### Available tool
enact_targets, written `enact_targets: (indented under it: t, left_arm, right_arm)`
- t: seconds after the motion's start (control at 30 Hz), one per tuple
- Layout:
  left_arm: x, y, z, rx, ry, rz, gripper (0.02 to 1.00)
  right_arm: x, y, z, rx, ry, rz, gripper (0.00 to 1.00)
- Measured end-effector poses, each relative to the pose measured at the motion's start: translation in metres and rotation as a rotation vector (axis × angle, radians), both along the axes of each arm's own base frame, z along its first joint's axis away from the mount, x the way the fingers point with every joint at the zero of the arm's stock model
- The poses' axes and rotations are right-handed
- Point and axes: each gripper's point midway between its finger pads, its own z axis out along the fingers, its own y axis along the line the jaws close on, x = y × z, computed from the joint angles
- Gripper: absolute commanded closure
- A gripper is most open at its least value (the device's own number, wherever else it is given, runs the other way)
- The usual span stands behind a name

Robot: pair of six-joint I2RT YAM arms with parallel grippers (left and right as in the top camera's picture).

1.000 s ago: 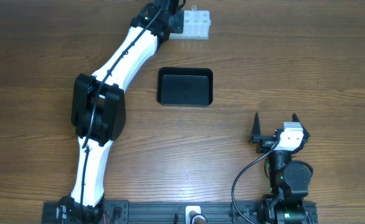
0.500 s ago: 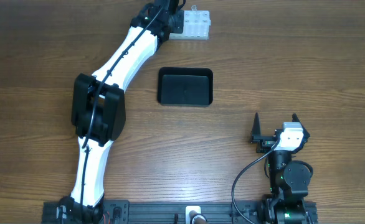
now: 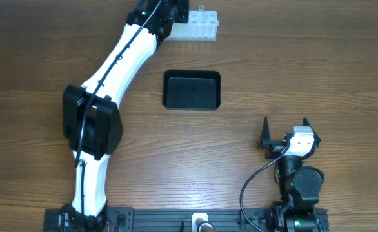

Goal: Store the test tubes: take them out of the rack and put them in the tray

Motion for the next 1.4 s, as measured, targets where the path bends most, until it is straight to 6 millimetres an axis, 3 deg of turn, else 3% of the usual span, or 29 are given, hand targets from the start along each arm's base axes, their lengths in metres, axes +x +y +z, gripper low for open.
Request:
enact_targets:
  t: [0.23, 0.47, 0.87, 1.2, 1.4]
  left_arm:
    - [-0.023, 0.007, 0.02, 0.017, 0.041, -0.006, 0.95]
    - [-0.068, 0.018, 0.028, 0.025, 0.184, -0.025, 0.956]
    - [-0.15, 0.03, -0.011, 0.058, 0.554, -0.034, 0.956]
    - [-0.188, 0.027, -0.022, 0.023, 0.727, -0.034, 0.967]
    - [-0.195, 0.024, -0.018, 0.016, 0.792, -0.03, 0.972]
  right_arm:
    - [0.0, 0.0, 0.0, -0.001, 0.0, 0.0, 0.009]
    - [0.0, 0.0, 0.0, 0.0, 0.0, 0.0, 0.009]
    - [0.0, 0.0, 0.0, 0.0, 0.0, 0.0, 0.009]
    - [0.0, 0.0, 0.0, -0.001, 0.0, 0.0, 0.007]
    - [0.0, 0.0, 0.0, -0.001, 0.0, 0.0, 0.007]
